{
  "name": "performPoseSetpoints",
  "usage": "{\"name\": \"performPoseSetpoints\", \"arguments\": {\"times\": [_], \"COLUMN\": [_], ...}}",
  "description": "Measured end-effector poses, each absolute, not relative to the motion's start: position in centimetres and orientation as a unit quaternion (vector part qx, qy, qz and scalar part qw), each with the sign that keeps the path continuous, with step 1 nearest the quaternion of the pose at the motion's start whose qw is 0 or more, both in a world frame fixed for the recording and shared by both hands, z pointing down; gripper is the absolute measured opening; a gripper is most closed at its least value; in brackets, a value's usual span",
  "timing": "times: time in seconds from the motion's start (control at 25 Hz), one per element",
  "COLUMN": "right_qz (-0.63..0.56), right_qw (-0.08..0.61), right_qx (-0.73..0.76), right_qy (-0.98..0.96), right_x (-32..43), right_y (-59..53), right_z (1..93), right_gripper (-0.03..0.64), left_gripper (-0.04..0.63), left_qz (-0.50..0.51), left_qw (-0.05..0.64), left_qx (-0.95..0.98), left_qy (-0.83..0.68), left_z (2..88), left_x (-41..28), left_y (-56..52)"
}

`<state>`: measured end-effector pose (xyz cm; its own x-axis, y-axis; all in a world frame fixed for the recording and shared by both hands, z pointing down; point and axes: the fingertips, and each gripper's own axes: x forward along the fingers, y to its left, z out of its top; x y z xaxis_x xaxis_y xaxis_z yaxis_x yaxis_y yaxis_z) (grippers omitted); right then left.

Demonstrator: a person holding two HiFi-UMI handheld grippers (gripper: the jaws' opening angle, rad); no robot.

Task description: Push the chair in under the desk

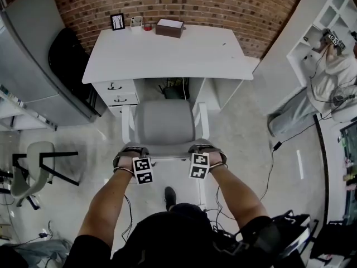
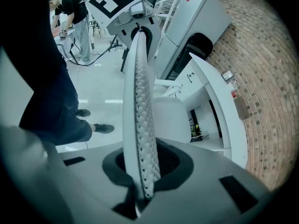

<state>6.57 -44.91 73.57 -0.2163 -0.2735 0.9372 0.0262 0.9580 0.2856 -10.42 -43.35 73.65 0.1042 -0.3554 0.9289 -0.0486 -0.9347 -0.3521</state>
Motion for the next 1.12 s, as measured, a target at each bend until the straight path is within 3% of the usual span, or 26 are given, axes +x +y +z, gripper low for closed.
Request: {"name": "performPoseSetpoints", "arguments": {"times": [1.12], "right_qz": [-0.139], "right_qw": [0.624], "right_qx": [0.076], "right_qy": [-0.766], "right_x": [8.5], "right_y": [-52.5], "right_z": [73.5], "right_gripper": [0.043], "left_gripper": [0.011], "left_qz": [-0.653], "left_qw": [0.123], "left_qx": [-0.734], "left_qy": [0.14], "left_z": [73.5], "left_x": [-8.5], "left_y": [-50.3]}}
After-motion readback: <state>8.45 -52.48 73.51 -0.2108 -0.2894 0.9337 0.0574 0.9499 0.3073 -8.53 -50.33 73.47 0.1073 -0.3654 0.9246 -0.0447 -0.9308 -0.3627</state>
